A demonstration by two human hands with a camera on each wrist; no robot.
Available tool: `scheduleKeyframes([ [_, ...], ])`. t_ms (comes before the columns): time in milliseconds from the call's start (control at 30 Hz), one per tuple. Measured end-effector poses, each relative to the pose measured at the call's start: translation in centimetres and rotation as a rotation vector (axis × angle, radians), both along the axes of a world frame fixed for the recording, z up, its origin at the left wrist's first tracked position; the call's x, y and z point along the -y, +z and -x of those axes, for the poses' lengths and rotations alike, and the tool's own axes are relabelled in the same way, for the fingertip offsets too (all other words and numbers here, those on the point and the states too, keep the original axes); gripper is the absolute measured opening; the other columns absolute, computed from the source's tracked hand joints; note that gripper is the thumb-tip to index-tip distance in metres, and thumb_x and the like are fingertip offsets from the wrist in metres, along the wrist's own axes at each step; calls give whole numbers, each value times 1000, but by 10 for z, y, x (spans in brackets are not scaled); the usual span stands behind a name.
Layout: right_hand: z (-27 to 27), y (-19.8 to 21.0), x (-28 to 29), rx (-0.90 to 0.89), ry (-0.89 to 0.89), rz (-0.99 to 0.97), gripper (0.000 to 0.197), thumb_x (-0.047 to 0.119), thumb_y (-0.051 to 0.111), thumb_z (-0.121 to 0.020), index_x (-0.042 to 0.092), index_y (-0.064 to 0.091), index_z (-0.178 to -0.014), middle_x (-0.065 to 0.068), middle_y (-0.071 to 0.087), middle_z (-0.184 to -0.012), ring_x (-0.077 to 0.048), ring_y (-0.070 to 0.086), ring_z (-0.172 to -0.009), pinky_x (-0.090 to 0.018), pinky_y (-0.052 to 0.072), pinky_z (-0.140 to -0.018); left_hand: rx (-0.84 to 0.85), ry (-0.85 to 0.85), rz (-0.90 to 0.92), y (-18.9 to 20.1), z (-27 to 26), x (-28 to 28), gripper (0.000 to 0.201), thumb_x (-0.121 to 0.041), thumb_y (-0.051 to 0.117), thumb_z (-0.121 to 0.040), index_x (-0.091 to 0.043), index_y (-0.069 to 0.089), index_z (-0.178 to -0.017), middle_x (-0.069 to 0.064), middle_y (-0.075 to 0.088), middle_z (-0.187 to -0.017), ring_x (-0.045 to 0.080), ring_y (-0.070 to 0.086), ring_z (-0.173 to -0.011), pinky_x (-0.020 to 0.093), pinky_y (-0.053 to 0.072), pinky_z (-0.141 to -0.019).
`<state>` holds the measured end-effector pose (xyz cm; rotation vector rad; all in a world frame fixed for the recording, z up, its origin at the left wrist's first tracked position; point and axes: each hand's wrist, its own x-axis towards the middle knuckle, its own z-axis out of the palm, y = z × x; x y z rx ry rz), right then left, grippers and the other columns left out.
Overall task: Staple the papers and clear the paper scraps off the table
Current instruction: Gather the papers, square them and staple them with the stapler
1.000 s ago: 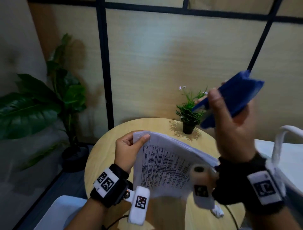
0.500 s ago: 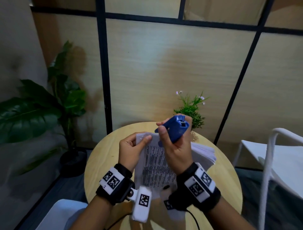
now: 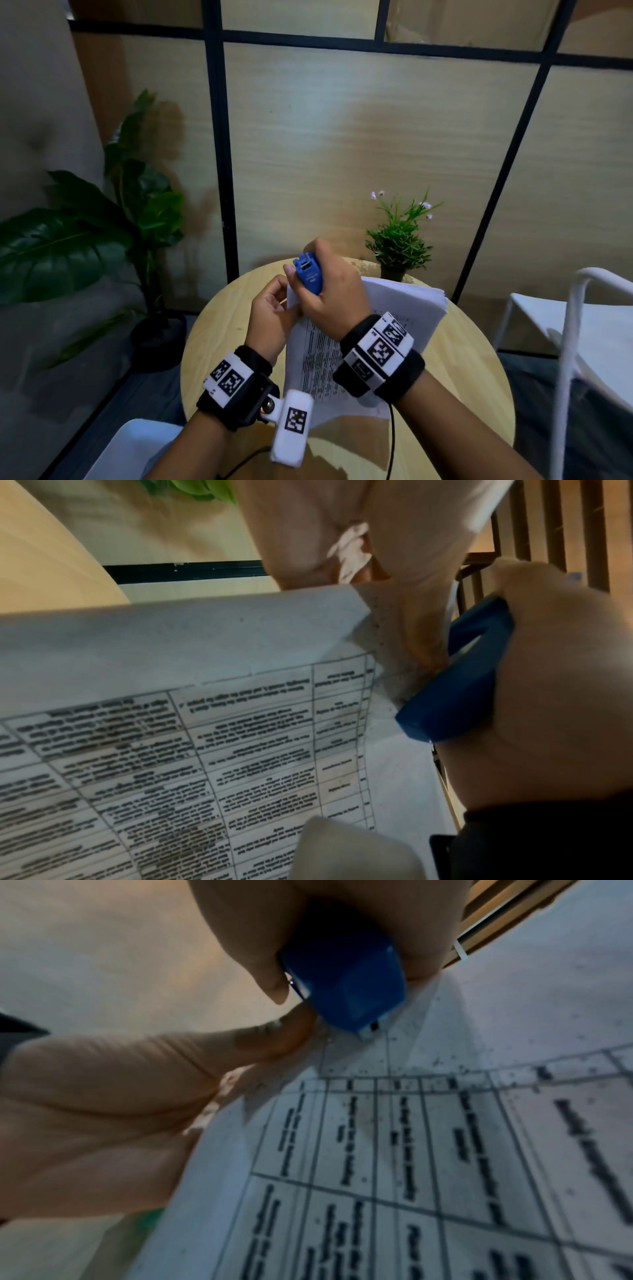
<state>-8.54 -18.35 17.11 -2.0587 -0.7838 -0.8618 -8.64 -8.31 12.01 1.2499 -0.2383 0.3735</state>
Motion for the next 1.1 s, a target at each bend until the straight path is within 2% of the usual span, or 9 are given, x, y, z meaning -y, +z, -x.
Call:
scheduleKeyframes([
  [167, -7, 0, -7, -2, -42, 21, 26, 32, 57, -87, 9, 47, -88, 4, 48, -67, -15, 42, -57, -32, 40, -53, 31, 29, -62, -6, 2, -9, 36, 18, 62, -76, -13, 57, -92, -5, 70, -85, -5, 67, -76, 11, 52, -65],
  [267, -12, -1, -7, 35, -27, -31, 18, 22, 61, -82, 6, 52, -88, 1, 51, -71, -10, 41, -60, -21, 35, -56, 88, 81, -155, -6, 4, -7, 39, 15, 61, -79, -18, 53, -98, -3, 66, -92, -6, 65, -78, 11, 52, -67],
  [367, -9, 4, -4, 106, 48, -159, 15, 16, 55, -82, 2, 56, -86, -2, 53, -79, -9, 44, -66, -14, 34, -59, 45, 31, -144, -9, 3, -4, 35, 7, 62, -81, -9, 50, -109, 0, 65, -95, -1, 66, -81, 18, 54, -68],
  [467, 1, 19, 13, 187, 84, -255, 15, 12, 50, -82, -1, 57, -87, -9, 58, -86, -14, 52, -73, -25, 46, -63, -19, 24, -209, -20, -1, -2, 42, 3, 69, -79, -2, 49, -116, 0, 65, -100, -4, 65, -83, 14, 52, -70],
  [633, 28, 8, 42, 406, -120, 289, 20, 3, 52, -71, 9, 52, -90, -18, 55, -132, -28, 45, -128, -47, 35, -110, -64, 55, -249, -29, -1, 0, 40, 4, 66, -80, -8, 53, -116, 0, 66, -102, 3, 64, -89, 11, 51, -72],
  [733, 25, -24, 41, 324, -230, 705, 37, 5, 74, -60, 14, 48, -86, -20, 49, -139, -35, 44, -131, -54, 32, -106, -61, 48, -236, -28, -1, 4, 41, 7, 64, -81, -9, 53, -117, -3, 65, -102, -2, 65, -87, 12, 53, -71],
  [900, 25, -12, 37, 234, -238, 655, 24, 9, 56, -68, 12, 47, -90, -22, 47, -140, -37, 45, -130, -56, 33, -105, -22, 59, -241, -23, 1, 9, 42, 14, 62, -79, -3, 53, -116, -4, 64, -99, -10, 62, -82, 6, 48, -69],
  [1000, 24, -14, 34, 175, -126, 667, 37, 11, 69, -64, 10, 50, -96, -23, 50, -136, -39, 49, -126, -60, 41, -99, -17, 58, -237, -22, -1, 9, 38, 14, 62, -78, -10, 56, -106, -5, 64, -96, -7, 63, -81, 8, 49, -70],
  [1100, 21, -15, 35, 129, -125, 588, 28, 11, 56, -69, 11, 47, -95, -22, 44, -142, -37, 40, -133, -53, 25, -109, 3, 49, -204, -18, 0, 8, 38, 14, 64, -76, -19, 59, -95, -5, 66, -90, -6, 63, -76, 14, 51, -69],
])
